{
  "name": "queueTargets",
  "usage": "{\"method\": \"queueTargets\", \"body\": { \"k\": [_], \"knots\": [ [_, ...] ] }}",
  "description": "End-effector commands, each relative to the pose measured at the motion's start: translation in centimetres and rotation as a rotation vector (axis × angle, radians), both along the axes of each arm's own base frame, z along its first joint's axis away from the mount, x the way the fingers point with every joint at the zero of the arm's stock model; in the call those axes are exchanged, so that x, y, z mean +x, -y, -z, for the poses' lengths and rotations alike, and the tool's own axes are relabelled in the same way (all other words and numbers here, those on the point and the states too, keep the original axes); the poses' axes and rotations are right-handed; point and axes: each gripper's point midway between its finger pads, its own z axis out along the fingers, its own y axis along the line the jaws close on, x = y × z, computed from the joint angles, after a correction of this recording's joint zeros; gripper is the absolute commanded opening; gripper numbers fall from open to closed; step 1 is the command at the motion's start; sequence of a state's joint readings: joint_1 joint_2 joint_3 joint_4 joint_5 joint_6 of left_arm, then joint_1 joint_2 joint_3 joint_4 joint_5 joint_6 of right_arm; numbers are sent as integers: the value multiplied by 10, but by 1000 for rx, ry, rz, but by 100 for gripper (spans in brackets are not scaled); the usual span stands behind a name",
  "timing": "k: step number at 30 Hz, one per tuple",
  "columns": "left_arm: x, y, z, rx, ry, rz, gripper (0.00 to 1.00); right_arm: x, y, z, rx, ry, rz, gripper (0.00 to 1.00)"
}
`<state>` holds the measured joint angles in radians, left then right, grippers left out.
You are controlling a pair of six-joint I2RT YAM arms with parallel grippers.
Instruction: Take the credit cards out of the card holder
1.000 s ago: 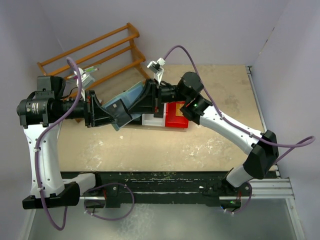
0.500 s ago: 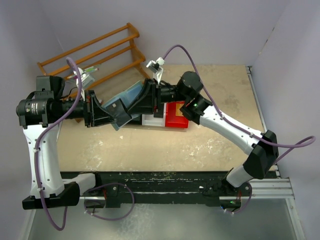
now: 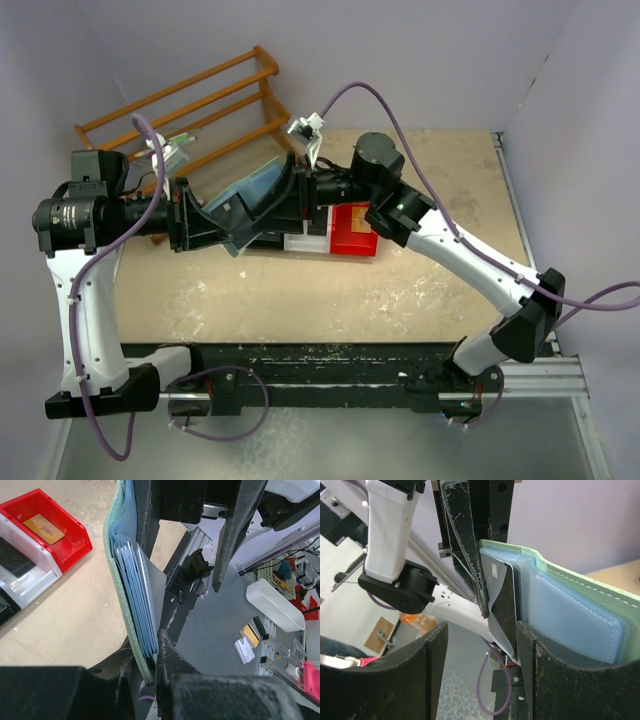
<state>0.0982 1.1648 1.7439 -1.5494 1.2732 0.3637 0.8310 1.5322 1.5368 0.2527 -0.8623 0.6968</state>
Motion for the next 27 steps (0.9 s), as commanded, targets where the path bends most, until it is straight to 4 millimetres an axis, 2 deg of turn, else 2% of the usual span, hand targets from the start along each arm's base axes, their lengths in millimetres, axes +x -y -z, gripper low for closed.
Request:
{"method": "queueTargets", "body": {
  "k": [1,11,15,22,27],
  "knots": [
    [-25,12,-31,-108,107,108,5,29,1,-3,-34,85,192,60],
    [-22,11,-28,-90,104,95,5,33,-1,-15,-25,107,268,57],
    [-21,10,-25,-81,101,89,5,20,-12,-16,-11,100,206,53],
    [-21,11,-26,-87,102,93,6,-20,-12,-25,103,37,-38,37],
    [-21,11,-28,-86,108,93,6,-21,-15,-21,103,15,-69,29]
  ]
}}
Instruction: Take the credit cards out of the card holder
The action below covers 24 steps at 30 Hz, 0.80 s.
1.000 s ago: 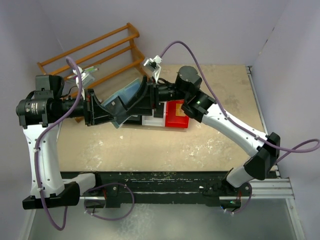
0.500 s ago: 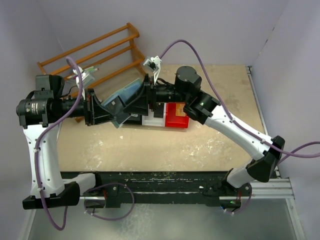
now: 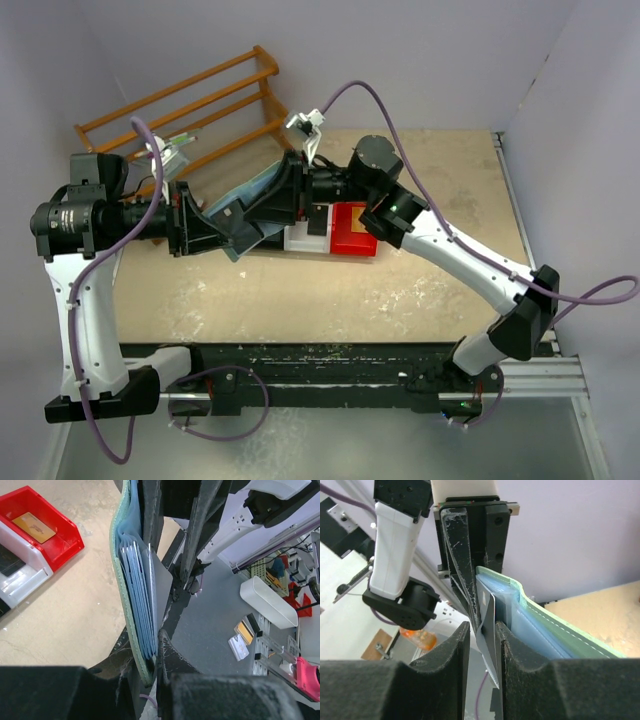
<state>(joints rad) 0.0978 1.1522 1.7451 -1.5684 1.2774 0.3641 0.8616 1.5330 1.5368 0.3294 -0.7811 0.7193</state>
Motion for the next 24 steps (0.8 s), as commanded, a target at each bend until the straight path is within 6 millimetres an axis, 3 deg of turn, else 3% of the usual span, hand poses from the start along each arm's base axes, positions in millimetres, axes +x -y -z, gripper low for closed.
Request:
{"method": "queueTargets", "body": {
  "k": [1,8,11,15,17,19,21,24],
  "knots": [
    [-15,10,-27,-81,116,89,6,-21,-8,-3,36,-4,-123,29],
    [-15,9,-27,-77,117,86,11,-20,-13,9,17,-35,-136,25],
    [-17,10,-28,-76,123,87,12,-30,-7,6,34,-27,-181,21],
    [-19,10,-29,-80,128,90,13,-29,-2,0,44,-17,-174,10],
    [-18,10,-28,-80,127,90,13,-28,2,-3,50,-10,-169,9],
    [-19,10,-28,-82,125,91,13,-26,5,-5,50,-13,-169,12],
    [-20,10,-29,-82,129,92,13,-26,8,-7,49,-14,-180,24],
    [-20,10,-29,-81,132,92,13,-25,10,-10,57,-12,-183,27]
  ]
}}
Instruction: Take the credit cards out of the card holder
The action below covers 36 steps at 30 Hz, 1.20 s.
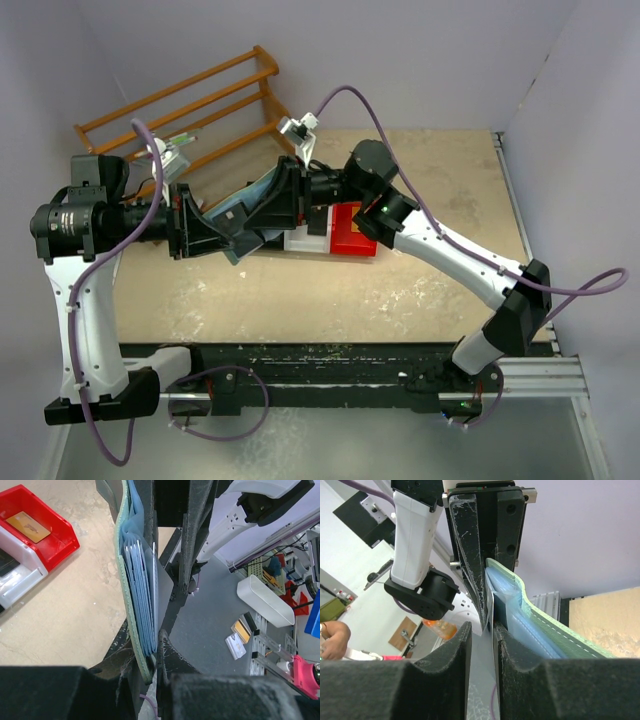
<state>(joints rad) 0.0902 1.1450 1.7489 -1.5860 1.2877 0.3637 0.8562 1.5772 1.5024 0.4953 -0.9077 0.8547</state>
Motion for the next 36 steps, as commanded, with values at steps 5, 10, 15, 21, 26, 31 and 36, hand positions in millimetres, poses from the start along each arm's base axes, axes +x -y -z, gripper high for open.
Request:
{"method": "queueTargets", "body": {
  "k": [5,10,15,21,26,31,36],
  "knots": [
    [-13,8,-27,-76,137,80,13,-11,17,-22,56,30,-55,23],
    [-14,8,-28,-80,138,82,13,-11,20,-23,64,17,-70,11],
    [-14,8,-28,-75,140,79,13,-6,26,-25,61,17,-67,13],
    [-14,8,-27,-76,139,80,13,-5,29,-27,70,20,-59,12],
    [-13,8,-28,-76,138,79,13,0,26,-25,76,0,-39,16],
    [-13,8,-28,-73,140,77,14,2,24,-19,68,-7,-23,22],
    [-13,8,-28,-70,139,75,14,4,17,-12,46,-9,0,21]
  ]
}}
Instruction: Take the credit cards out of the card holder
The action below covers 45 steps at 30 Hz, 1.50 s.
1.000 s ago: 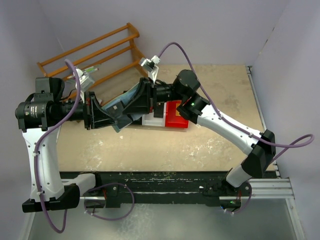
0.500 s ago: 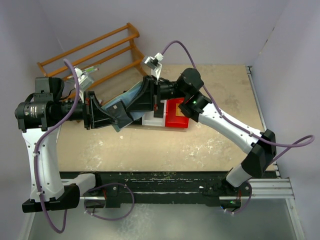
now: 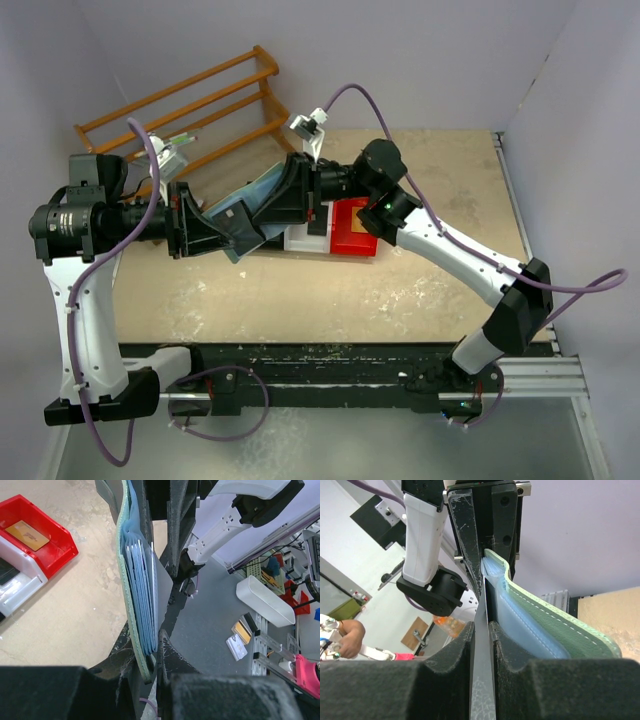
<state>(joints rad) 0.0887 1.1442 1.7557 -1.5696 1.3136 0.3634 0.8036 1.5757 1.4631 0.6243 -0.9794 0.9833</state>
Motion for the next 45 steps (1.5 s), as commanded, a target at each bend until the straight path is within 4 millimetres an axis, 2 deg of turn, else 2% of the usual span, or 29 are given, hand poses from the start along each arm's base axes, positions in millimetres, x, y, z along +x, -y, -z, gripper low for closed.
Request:
{"method": "queueTargets", "body": {
  "k": [1,7,12,15,18,24,32,34,36,37,39,41,45],
  "knots": [
    [-12,6,-23,-51,116,57,14,-1,0,-8,23,31,43,19],
    [-14,5,-23,-44,121,52,14,1,-3,-7,12,11,54,0],
    [-14,5,-23,-42,122,51,14,-2,4,-8,6,26,35,0],
    [-12,5,-22,-44,117,53,21,-1,7,-8,4,25,34,0],
    [-12,6,-21,-48,115,56,22,4,10,-7,1,16,43,0],
    [-9,4,-16,-35,113,50,17,21,24,-1,-3,-12,83,0],
    [-3,3,-14,-28,100,42,10,24,33,6,-4,-20,101,0],
    [5,0,-9,2,91,6,7,27,37,8,-9,-27,115,0],
    [26,-9,3,78,72,-103,0,33,45,9,-13,-29,139,0],
    [38,-16,11,128,74,-169,0,38,49,12,-22,-28,163,0],
    [63,-36,28,240,71,-319,0,53,58,23,-64,-60,227,0],
    [80,-55,42,332,67,-423,0,66,69,34,-87,-87,271,0],
    [96,-77,63,436,35,-526,0,89,83,66,-146,-162,353,0]
  ]
}}
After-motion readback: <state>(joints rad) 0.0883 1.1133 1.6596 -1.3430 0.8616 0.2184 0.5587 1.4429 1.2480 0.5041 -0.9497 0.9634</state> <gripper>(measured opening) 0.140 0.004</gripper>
